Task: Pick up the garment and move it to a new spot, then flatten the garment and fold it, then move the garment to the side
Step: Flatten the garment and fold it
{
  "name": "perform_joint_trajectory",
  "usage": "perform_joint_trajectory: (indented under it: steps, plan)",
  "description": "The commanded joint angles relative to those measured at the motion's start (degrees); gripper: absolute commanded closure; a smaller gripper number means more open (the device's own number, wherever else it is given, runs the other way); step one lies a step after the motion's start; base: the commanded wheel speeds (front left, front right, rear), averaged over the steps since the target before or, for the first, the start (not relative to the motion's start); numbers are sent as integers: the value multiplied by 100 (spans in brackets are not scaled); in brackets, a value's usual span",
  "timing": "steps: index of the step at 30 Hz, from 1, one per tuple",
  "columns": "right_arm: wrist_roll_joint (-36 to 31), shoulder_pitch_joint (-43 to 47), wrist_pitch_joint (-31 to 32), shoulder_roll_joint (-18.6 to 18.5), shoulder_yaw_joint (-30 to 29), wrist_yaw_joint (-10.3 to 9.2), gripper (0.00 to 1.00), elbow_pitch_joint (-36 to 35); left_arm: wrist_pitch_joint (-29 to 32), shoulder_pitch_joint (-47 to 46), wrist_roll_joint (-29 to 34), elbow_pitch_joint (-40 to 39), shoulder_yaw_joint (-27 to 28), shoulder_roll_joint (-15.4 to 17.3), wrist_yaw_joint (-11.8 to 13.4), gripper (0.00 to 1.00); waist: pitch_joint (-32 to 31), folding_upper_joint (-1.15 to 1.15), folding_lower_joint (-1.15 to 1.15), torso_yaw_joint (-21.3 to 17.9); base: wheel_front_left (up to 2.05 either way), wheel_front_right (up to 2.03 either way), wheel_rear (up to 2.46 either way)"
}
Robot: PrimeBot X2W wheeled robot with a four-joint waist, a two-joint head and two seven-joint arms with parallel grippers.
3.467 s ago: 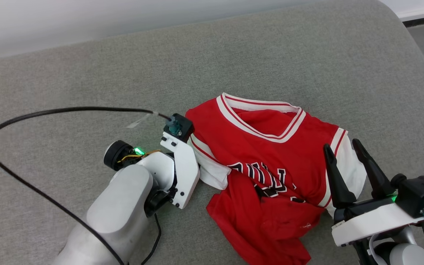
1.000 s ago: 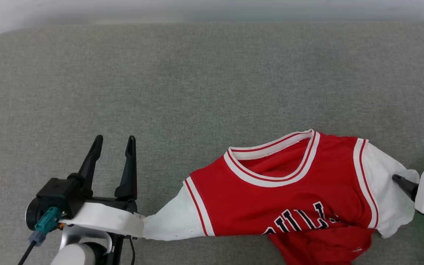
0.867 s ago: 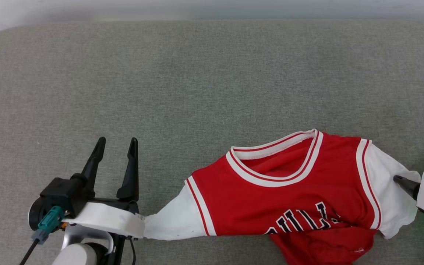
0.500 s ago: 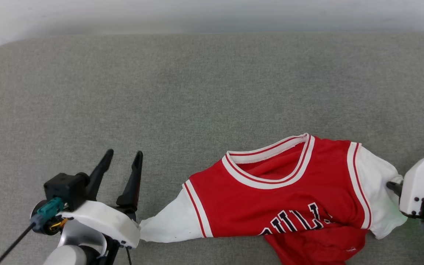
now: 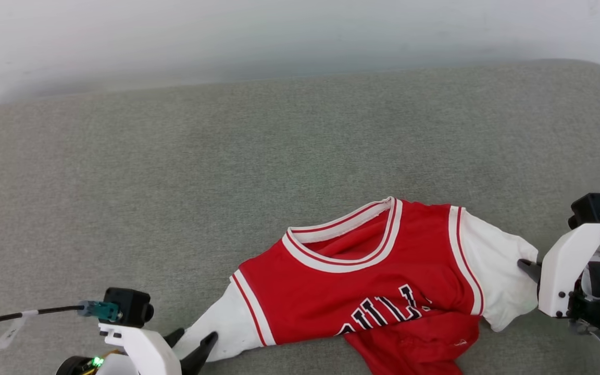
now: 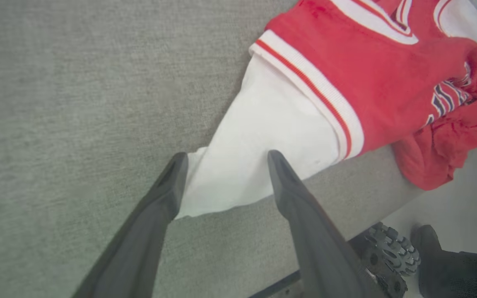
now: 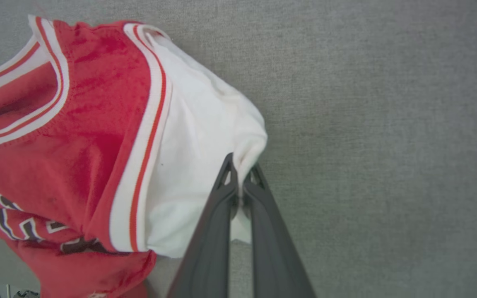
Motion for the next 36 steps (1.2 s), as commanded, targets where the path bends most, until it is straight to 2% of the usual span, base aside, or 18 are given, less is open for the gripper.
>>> perform_joint_trajectory:
  steps: [1,7,13,15,16,17,18,19,23,27,31,36]
  plan:
    - [18,84,-39,47,27,-2,100,-69,142,69,-40,85,-40,74,29,0,34,0,0,-89,0,0,0]
    - [51,107,-42,71,83,-1,100,-168,434,-115,1,421,-186,112,40,0,186,0,0,-190,0,0,0]
    - [110,21,-57,70,159,-2,100,-251,1242,-341,146,999,-654,238,18,0,329,0,0,-298,0,0,0]
    - [134,9,-80,64,180,-2,100,-265,1447,-392,161,1204,-825,191,-31,0,344,0,0,-324,0,0,0]
    - [137,4,-95,65,195,-2,100,-271,1546,-414,163,1298,-914,163,-65,13,345,0,0,-336,0,0,0]
    - [145,2,-104,62,208,-2,100,-277,1578,-433,136,1367,-962,109,-106,57,346,0,0,-345,0,0,0]
    - [158,4,-132,58,225,-2,100,-287,1580,-477,149,1409,-997,72,-147,90,338,0,0,-354,0,0,0]
    - [159,12,-166,45,241,-2,100,-310,1553,-508,158,1449,-1014,43,-158,100,326,0,0,-360,0,0,0]
    - [184,58,-275,-27,285,-2,100,-390,1330,-610,188,1457,-961,-21,-210,100,244,0,0,-338,0,0,0]
    - [186,46,-345,-107,368,-2,100,-474,873,-856,482,1364,-841,71,-210,100,107,0,0,-280,0,0,0]
    - [108,-130,-650,-190,456,-2,100,-611,241,-1199,818,1201,-583,113,-53,100,-71,0,0,-210,0,0,0]
    - [-115,-496,-1023,-177,454,-2,100,-459,-515,-1732,1154,1202,-341,-11,83,100,-298,0,0,-134,0,0,0]
